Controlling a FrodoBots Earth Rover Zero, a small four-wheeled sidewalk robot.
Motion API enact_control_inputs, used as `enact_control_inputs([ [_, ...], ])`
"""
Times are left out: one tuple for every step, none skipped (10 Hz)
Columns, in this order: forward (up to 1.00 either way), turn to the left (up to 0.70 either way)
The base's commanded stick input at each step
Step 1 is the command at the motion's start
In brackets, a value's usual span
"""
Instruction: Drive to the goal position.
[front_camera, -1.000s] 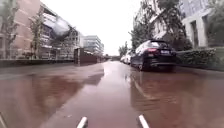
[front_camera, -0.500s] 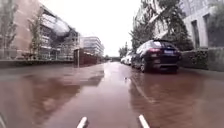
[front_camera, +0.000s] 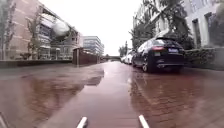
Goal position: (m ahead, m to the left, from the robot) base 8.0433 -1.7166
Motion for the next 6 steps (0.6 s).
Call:
enact_control_inputs([
  [0.70,-0.07],
  [0.70,-0.02],
  [0.70,0.00],
  [0.70,0.00],
  [0.70,0.00],
  [0.70,0.00],
])
